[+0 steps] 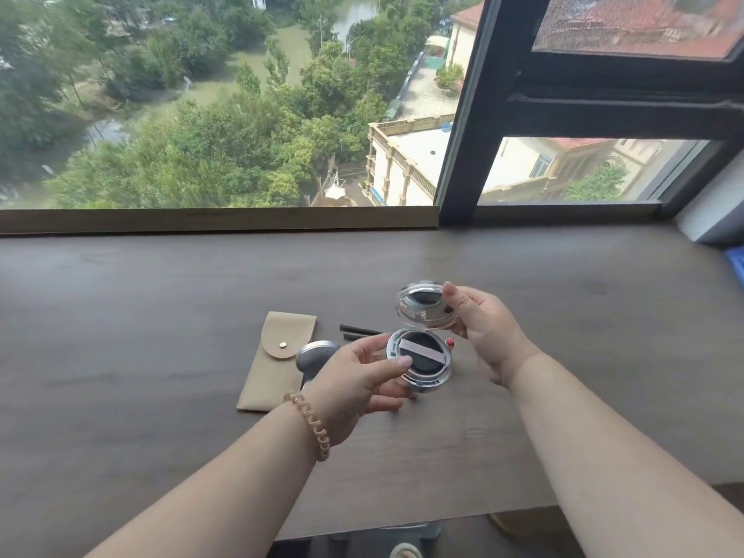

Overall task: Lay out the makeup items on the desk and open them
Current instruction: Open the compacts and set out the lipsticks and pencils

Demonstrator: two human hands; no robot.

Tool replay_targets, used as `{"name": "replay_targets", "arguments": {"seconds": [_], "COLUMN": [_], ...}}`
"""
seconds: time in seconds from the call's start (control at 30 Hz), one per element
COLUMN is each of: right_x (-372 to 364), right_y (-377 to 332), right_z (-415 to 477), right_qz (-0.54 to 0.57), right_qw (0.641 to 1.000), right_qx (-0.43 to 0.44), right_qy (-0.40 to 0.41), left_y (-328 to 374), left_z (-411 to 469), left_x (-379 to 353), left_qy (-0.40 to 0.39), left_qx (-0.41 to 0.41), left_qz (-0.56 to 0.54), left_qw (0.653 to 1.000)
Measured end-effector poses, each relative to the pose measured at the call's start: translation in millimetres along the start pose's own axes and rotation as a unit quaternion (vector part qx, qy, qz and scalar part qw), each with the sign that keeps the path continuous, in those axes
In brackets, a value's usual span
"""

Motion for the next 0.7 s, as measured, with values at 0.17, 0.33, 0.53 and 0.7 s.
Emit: {"name": "replay_targets", "arguments": {"seconds": [0.17, 0.33, 0.53, 0.7], "right_x": [52, 76, 76, 77], "right_y": [12, 55, 97, 106], "right_z": [-11, -33, -46, -35], "right_qz": [0.009, -0.055, -0.077, -0.057], "right_qw": [0.998, 0.990, 0.978, 0.976], "right_qx": [-0.023, -0.127, -0.192, -0.207], "right_qy": [0.056, 0.034, 0.000, -0.025], "left_y": [3, 8, 19, 23], "left_z": [19, 32, 54, 80], "left_x": [-8, 5, 15, 20], "left_qy": [0.125, 0.229, 0.265, 0.276], "left_qx": [-0.003, -0.009, -0.027, -0.024], "left_qz": [0.018, 0.003, 0.013, 0.069], "left_qw": [0.992, 0.973, 0.964, 0.958]}}
Point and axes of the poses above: each hand's wrist, its own z-axis towards the middle knuckle, its own x-axis out of the back of the hand, y = z × x, the point moved 2 cm from there along z, towards the middle knuckle, and after that the axes turned 7 degrees about x, right-handed, at the moved point
